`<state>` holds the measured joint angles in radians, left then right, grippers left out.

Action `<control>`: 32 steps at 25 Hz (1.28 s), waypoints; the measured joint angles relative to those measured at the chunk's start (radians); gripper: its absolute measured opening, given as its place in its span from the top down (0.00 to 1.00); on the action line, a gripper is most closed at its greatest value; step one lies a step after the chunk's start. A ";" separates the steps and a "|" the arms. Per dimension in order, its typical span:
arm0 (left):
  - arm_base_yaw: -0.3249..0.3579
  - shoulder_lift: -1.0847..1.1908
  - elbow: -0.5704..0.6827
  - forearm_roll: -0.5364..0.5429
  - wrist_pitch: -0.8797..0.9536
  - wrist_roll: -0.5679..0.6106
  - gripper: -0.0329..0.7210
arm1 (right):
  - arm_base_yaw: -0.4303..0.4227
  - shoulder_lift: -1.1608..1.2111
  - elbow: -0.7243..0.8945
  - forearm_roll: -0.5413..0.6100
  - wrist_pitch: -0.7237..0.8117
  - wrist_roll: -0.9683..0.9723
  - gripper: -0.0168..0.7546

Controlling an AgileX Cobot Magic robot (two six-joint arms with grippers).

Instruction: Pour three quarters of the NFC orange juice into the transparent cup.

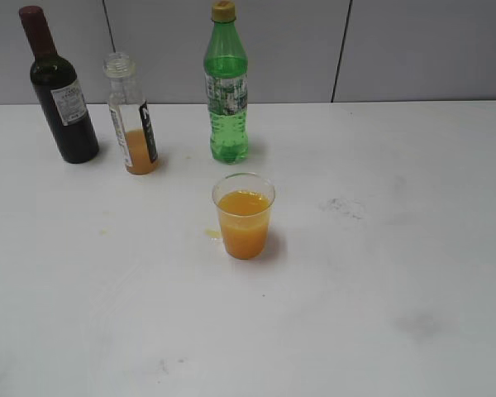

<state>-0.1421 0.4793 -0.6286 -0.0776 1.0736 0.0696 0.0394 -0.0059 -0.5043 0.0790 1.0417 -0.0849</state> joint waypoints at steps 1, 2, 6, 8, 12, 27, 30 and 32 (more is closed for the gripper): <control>0.000 -0.045 0.027 0.000 -0.013 0.000 0.19 | 0.000 0.000 0.000 0.000 0.000 0.000 0.21; 0.000 -0.081 0.052 0.000 -0.023 -0.002 0.19 | 0.000 0.000 0.000 0.000 0.000 0.000 0.21; 0.001 -0.216 0.116 -0.005 -0.039 -0.014 0.19 | 0.000 0.000 0.000 0.000 0.000 0.000 0.21; 0.001 -0.262 0.124 -0.005 -0.041 -0.020 0.19 | 0.000 0.000 0.000 0.000 0.000 0.000 0.21; 0.002 -0.324 0.124 -0.005 -0.045 -0.030 0.19 | 0.000 0.000 0.000 0.000 0.000 0.000 0.21; 0.003 -0.482 0.145 -0.002 0.020 -0.038 0.19 | 0.000 0.000 0.000 0.001 0.000 0.000 0.21; 0.003 -0.485 0.145 -0.002 0.020 -0.038 0.19 | 0.000 0.000 0.000 0.001 0.000 0.000 0.21; 0.003 -0.485 0.145 -0.001 0.020 -0.038 0.19 | 0.000 0.000 0.000 0.001 0.000 0.000 0.21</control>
<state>-0.1394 -0.0053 -0.4837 -0.0785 1.0938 0.0319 0.0394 -0.0059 -0.5043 0.0802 1.0417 -0.0849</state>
